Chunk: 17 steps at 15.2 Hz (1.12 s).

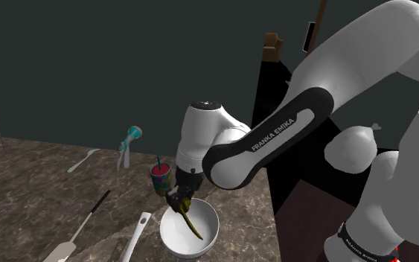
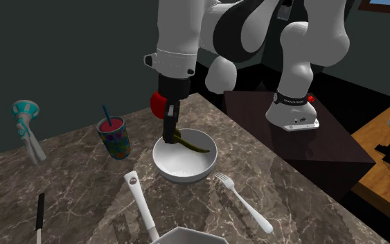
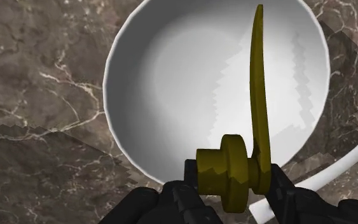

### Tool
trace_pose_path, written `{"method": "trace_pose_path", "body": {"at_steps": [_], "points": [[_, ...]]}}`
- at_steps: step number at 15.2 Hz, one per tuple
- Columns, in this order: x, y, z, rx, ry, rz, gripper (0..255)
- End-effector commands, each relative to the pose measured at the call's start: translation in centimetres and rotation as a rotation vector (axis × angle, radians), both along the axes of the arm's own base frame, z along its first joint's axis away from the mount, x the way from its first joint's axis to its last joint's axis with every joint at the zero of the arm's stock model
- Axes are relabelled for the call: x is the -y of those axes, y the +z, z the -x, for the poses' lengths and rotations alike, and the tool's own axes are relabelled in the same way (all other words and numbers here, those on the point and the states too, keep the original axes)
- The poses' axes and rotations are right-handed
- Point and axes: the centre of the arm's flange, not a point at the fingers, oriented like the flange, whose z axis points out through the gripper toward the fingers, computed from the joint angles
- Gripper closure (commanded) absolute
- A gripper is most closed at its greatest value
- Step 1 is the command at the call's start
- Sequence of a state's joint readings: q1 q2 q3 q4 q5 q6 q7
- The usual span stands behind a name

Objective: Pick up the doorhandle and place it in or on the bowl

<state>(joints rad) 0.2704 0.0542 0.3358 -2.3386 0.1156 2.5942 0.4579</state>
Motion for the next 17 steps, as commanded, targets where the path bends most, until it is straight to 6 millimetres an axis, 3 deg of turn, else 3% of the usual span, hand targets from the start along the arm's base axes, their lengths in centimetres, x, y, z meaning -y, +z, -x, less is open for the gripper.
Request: {"method": "trace_pose_path", "body": {"at_steps": [1, 4, 12, 13, 17], "points": [[0.1, -1.0, 0.0, 0.001, 0.000, 0.000, 255], [0.1, -2.8, 0.0, 0.001, 0.000, 0.000, 255], [0.1, -2.8, 0.0, 0.001, 0.000, 0.000, 255], [0.1, -2.8, 0.0, 0.001, 0.000, 0.000, 0], [0.1, -2.8, 0.0, 0.001, 0.000, 0.000, 0]]}}
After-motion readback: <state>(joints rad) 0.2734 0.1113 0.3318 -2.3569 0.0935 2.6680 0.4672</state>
